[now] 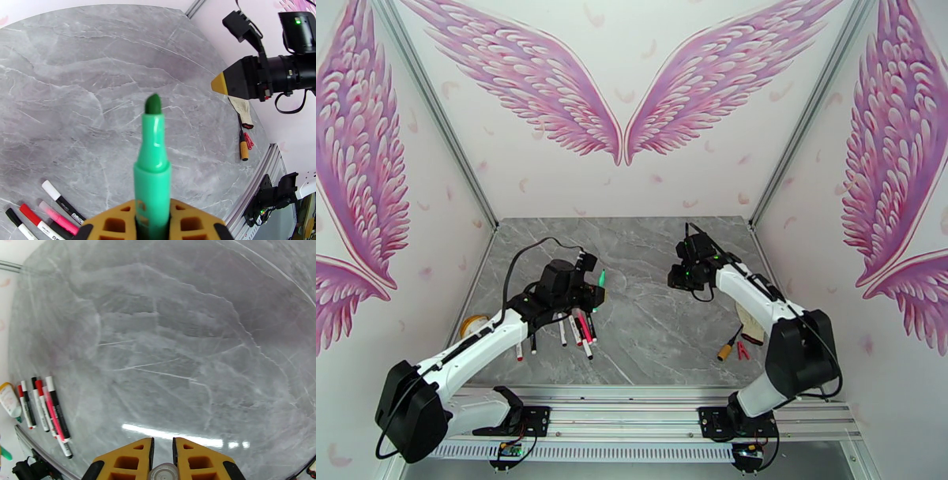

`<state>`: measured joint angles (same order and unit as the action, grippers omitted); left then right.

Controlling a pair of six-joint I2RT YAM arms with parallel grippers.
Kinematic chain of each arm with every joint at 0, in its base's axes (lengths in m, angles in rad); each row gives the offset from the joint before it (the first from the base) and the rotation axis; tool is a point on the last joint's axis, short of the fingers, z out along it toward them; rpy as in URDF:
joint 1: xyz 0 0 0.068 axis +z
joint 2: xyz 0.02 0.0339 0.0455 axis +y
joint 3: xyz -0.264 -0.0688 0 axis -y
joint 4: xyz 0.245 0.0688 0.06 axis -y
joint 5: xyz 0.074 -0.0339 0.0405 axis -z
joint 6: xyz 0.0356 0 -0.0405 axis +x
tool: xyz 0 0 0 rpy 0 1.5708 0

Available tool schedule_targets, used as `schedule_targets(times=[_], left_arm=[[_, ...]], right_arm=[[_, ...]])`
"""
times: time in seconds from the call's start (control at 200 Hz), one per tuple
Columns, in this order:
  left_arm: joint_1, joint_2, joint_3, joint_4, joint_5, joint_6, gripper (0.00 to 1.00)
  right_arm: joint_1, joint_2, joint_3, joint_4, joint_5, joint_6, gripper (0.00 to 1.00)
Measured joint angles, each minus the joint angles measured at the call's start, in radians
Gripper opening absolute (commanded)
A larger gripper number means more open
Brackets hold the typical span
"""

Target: Open the pen caps

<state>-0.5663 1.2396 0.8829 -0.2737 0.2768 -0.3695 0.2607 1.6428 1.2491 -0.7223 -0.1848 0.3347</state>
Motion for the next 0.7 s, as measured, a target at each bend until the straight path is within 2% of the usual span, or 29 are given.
schedule_targets(times=[0.2, 0.47, 0.7], left_arm=[[0.012, 0.0, -0.001, -0.007, -0.011, -0.002, 0.06], [0.019, 0.022, 0.003, -0.035, -0.051, -0.008, 0.06], [0.061, 0.051, 0.028, -0.039, -0.061, -0.008, 0.07]], right_arm=[[-0.019, 0.117, 0.05, -0.012, 0.048, -0.026, 0.01], [-0.021, 0.24, 0.158, -0.004, 0.024, -0.037, 0.03], [-0.019, 0.366, 0.24, -0.008, 0.008, -0.038, 0.04]])
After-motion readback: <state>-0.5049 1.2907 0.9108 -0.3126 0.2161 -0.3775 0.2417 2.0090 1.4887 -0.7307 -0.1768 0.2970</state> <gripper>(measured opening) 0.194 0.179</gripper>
